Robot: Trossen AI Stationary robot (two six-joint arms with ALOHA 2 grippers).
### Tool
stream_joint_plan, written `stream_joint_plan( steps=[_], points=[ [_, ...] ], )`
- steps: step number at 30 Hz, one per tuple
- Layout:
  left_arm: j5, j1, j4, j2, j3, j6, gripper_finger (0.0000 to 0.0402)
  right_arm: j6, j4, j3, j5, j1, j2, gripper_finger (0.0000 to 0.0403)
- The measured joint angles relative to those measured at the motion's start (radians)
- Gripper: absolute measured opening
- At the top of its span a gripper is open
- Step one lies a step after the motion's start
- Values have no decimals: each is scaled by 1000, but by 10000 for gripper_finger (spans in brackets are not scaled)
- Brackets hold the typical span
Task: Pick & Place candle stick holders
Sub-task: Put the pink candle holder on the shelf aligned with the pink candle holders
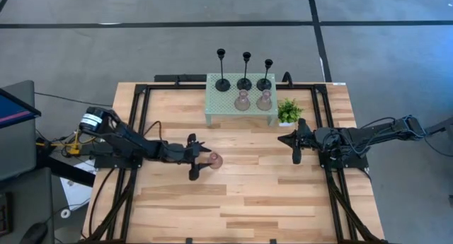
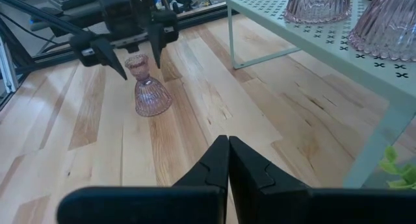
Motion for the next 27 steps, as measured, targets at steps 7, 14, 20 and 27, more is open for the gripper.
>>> stream_joint_plan(
  steps=[7,14,20,27],
  points=[
    [40,25,94,106,69,-2,285,0,0,0,0,0,0,0],
    [69,47,95,164,106,-2,284,0,0,0,0,0,0,0],
    [69,48,97,172,106,-2,258,0,0,0,0,0,0,0],
    [69,48,97,172,106,-2,203,0,0,0,0,0,0,0]
  ],
)
